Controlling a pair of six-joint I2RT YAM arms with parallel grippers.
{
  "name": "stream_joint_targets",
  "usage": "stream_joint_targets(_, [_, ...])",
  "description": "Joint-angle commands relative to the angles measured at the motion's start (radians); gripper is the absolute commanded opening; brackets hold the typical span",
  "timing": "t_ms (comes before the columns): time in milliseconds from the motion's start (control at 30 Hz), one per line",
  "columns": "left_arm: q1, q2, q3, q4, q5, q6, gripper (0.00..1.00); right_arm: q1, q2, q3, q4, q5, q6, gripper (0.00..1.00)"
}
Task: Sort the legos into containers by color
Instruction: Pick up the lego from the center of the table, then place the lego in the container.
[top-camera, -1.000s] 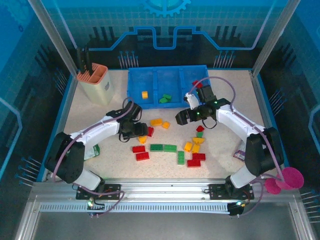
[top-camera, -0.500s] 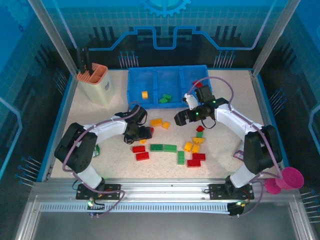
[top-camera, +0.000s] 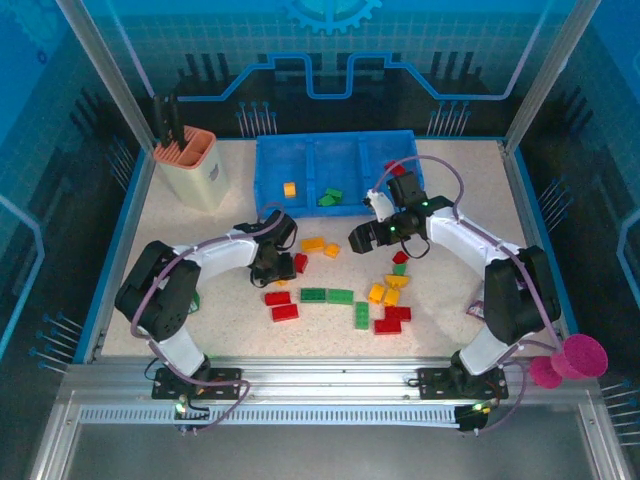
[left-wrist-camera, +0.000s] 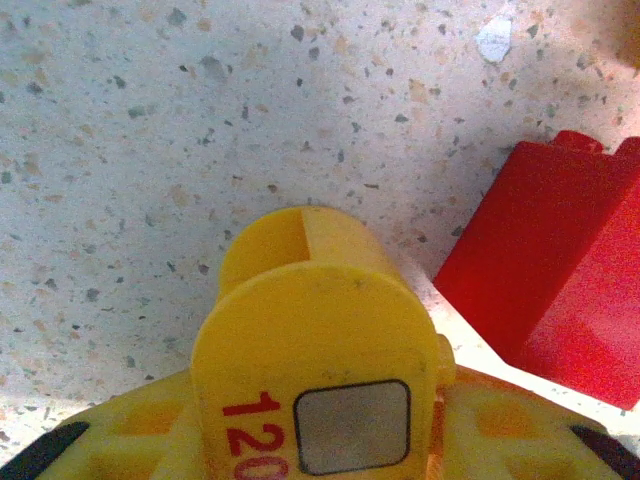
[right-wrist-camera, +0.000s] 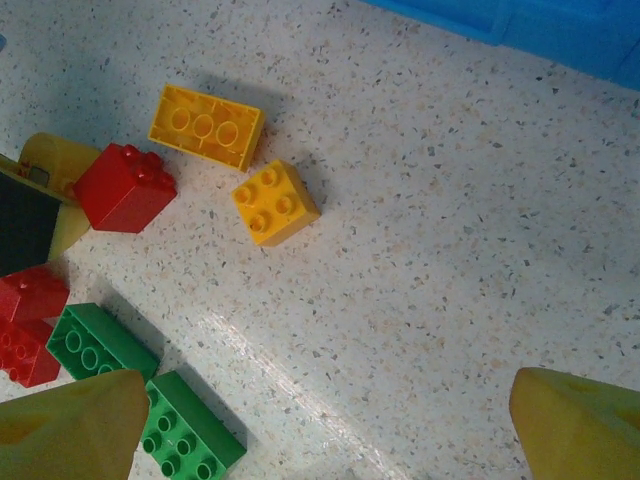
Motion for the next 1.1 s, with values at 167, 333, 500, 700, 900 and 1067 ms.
stream_joint_targets(167, [-0.003, -0.016, 0.1, -0.101, -0.1, 0.139, 0.37, 0.019, 0.018, 0.006, -0.014, -0.011, -0.006, 0.94])
stream_joint_targets(333, [0.009, -0.01, 0.287, -0.133, -0.236, 0.268, 0.37, 0.024, 0.011, -0.003, -0.012, -0.004, -0.002, 0.94])
stream_joint_targets(500, [0.052, 0.107, 0.514, -0.112, -0.269, 0.37, 0.37, 0.034, -0.015, -0.013, -0.021, 0.018, -0.001, 0.94])
stream_joint_targets(700, [0.124, 0.344, 0.838, -0.202, -0.285, 0.424, 0.37, 0.066, -0.099, -0.068, 0.011, 0.051, -0.012, 0.94])
stream_joint_targets(900, [0.184, 0.54, 1.03, -0.211, -0.254, 0.437, 0.38, 0.096, -0.193, -0.13, 0.031, 0.096, 0.012, 0.9])
stream_joint_targets(1067, [0.223, 0.662, 1.128, -0.208, -0.197, 0.428, 0.38, 0.125, -0.263, -0.229, 0.103, 0.127, 0.044, 0.89])
